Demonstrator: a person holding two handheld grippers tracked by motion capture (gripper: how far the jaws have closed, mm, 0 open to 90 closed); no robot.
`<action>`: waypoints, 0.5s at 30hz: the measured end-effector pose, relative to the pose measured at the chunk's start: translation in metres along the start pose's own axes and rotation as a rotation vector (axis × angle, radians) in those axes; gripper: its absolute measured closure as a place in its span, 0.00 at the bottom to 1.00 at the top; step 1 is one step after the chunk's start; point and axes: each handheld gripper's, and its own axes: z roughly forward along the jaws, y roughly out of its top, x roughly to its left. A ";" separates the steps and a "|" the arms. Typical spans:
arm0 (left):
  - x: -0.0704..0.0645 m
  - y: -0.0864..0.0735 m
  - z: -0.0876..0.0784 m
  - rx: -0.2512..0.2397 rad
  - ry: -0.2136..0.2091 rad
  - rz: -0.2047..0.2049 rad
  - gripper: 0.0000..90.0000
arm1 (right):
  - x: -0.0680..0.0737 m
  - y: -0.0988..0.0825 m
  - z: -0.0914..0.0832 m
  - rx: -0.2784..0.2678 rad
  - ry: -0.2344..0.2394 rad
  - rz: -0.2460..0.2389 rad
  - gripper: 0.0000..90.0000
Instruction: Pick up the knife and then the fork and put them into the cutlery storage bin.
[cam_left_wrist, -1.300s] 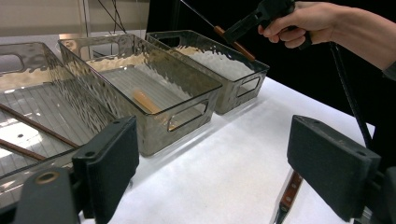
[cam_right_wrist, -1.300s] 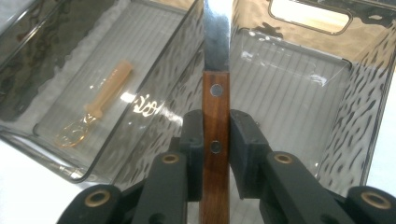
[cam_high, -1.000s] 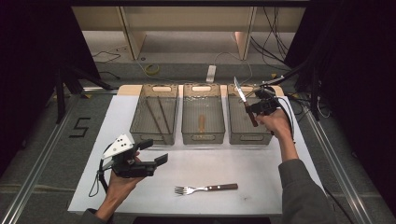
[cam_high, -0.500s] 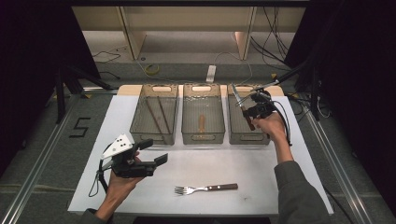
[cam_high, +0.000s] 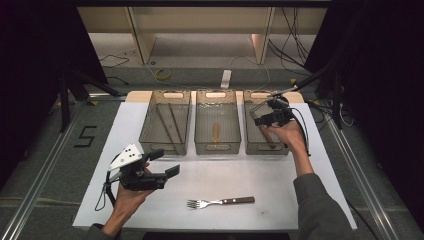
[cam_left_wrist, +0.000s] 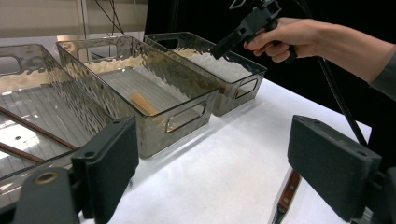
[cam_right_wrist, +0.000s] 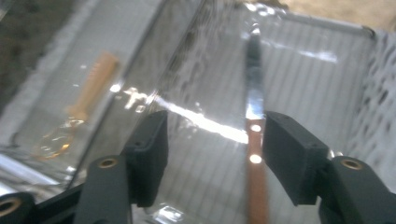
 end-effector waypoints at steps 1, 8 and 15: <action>0.000 0.000 0.000 0.000 0.001 0.001 0.18 | 0.001 0.000 -0.003 -0.006 0.005 -0.005 0.43; 0.000 0.000 0.000 0.001 0.001 -0.002 0.18 | 0.015 -0.006 -0.022 -0.034 0.034 -0.075 0.38; 0.000 0.000 0.001 0.005 0.002 0.002 0.18 | 0.039 -0.019 -0.046 -0.085 0.084 -0.166 0.36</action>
